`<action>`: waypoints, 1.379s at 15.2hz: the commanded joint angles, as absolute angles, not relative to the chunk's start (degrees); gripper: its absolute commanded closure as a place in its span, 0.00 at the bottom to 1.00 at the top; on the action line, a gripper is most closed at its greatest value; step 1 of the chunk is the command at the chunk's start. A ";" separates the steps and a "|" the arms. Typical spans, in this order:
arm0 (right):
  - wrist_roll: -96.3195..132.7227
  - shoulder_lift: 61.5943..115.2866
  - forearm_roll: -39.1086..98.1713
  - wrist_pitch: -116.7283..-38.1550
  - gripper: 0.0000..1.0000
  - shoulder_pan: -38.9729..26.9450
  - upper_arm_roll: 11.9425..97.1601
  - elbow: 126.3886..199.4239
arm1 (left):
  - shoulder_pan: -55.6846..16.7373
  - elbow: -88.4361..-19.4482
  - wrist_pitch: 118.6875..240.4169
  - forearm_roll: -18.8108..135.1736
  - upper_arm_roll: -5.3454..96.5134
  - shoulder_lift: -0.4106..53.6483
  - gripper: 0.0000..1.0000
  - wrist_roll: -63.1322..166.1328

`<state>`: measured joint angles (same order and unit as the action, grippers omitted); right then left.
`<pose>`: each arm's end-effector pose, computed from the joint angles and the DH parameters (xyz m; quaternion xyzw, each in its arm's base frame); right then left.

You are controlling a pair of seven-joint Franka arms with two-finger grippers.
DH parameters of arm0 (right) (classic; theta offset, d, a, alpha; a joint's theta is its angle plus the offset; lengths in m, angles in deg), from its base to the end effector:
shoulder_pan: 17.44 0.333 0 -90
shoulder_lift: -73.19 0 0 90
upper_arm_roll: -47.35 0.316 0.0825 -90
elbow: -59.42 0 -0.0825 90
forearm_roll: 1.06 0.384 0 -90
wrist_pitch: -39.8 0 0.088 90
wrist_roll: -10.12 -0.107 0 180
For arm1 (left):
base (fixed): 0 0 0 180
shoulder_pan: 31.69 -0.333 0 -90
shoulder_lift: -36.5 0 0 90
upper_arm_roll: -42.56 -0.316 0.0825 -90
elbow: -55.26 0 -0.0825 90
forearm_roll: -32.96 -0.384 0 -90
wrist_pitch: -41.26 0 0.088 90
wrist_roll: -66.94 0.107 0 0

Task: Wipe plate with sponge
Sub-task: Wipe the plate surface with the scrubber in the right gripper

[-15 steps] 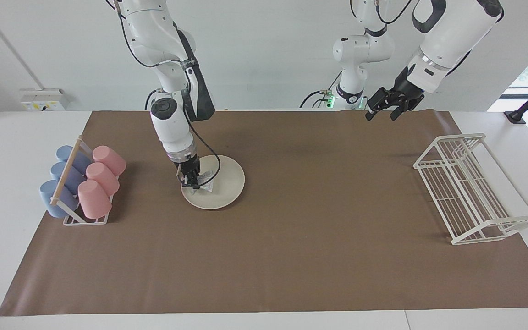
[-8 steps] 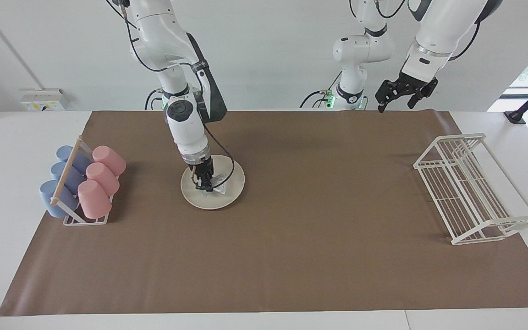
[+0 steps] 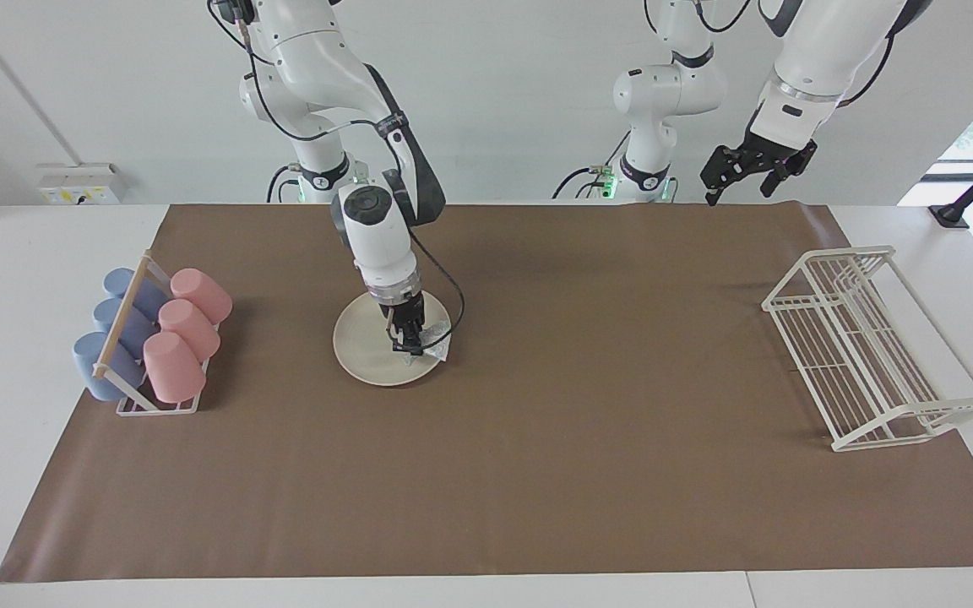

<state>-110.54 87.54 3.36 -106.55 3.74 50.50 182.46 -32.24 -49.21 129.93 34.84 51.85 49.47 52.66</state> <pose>0.5314 0.2385 0.3001 -0.6407 0.7632 0.0056 0.0836 0.4716 -0.0846 0.6190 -0.9984 -0.0509 0.0253 0.0068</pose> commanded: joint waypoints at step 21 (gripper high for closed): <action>-87.35 83.82 3.25 -104.69 1.00 -6.63 50.60 189.06 | -32.66 -50.65 128.80 35.15 48.27 53.73 0.00 48.34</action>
<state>-89.15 84.24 3.36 -104.63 -5.82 50.12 187.02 -32.34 -49.20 129.38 34.87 48.20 52.14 51.26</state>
